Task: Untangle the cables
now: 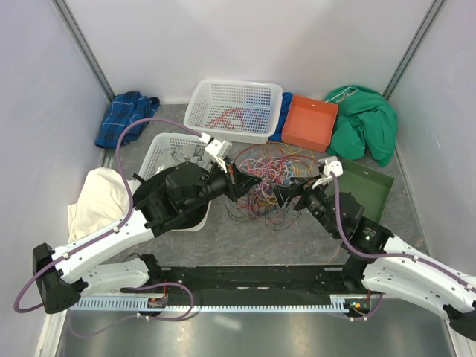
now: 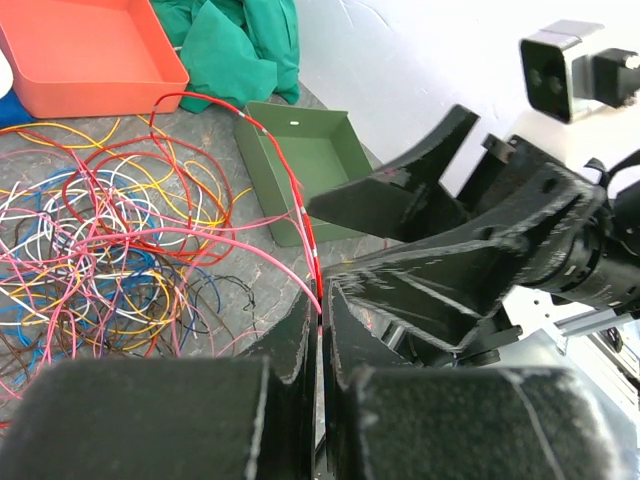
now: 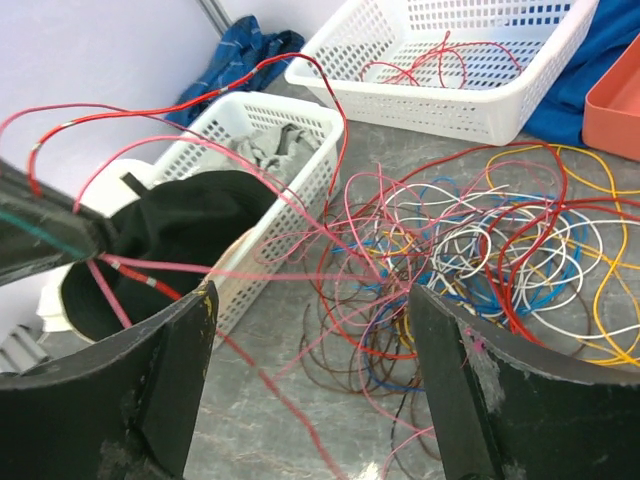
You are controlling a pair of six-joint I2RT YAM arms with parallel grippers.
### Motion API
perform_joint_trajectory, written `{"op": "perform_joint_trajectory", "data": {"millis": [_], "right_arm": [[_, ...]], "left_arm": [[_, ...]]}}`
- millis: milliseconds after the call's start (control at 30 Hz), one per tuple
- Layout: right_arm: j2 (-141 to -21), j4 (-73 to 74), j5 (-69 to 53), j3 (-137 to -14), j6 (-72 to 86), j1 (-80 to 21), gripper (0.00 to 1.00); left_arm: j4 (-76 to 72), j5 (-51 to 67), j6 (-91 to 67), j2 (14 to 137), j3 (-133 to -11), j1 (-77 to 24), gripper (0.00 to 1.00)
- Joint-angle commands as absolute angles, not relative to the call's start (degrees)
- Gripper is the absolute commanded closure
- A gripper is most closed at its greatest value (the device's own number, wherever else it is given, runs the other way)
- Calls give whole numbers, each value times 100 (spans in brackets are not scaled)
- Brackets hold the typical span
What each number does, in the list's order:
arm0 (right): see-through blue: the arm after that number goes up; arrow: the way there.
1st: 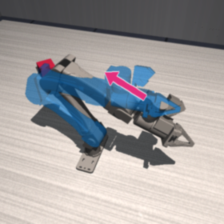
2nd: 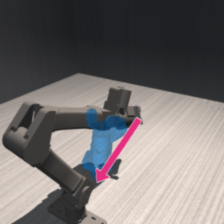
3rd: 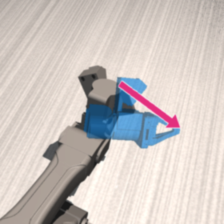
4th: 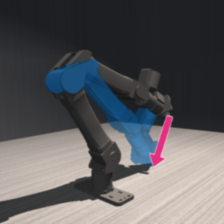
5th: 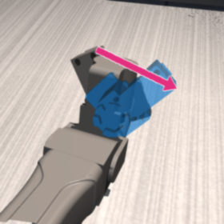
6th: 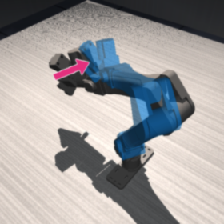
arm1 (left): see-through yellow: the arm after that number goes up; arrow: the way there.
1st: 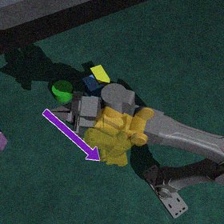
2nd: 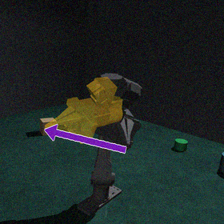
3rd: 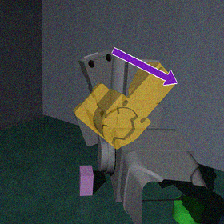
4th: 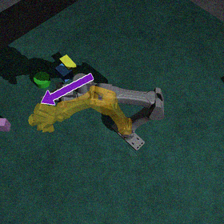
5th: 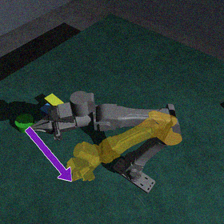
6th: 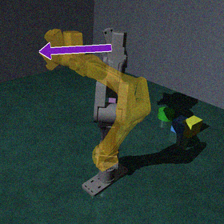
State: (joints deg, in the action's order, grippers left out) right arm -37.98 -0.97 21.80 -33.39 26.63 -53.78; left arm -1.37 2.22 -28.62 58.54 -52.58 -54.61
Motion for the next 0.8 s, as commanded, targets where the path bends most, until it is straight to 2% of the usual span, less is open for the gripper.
{"op": "perform_joint_trajectory", "data": {"millis": [0, 67, 100, 133, 167, 233, 267, 300, 767], "right_arm": [[-4437, -632, 2277, -3770, 2286, -5379, 20], [-4744, -711, 2303, -3840, 2268, -5370, 29], [-4824, -816, 2285, -3858, 2259, -5379, 44], [-4895, -861, 2268, -3893, 2233, -5370, 50], [-4974, -896, 2276, -3920, 2232, -5370, 64], [-4992, -914, 2346, -4016, 2198, -5370, 81], [-4931, -905, 2390, -4051, 2189, -5370, 96], [-4878, -818, 2460, -4087, 2171, -5370, 100], [-3332, 544, 3322, -4948, 1696, -5379, 100]], "left_arm": [[-176, 413, -2725, 5854, -5247, -5458, 98], [-176, 439, -2733, 5827, -5221, -5458, 98], [-176, 439, -2742, 5827, -5186, -5458, 98], [-167, 431, -2742, 5801, -5177, -5458, 98], [-167, 413, -2742, 5775, -5133, -5458, 98], [-141, 352, -2742, 5722, -5098, -5458, 98], [-88, 325, -2733, 5661, -5080, -5458, 98], [-62, 273, -2716, 5617, -5063, -5449, 98], [264, -246, -2628, 5361, -4781, -5458, 98]]}}
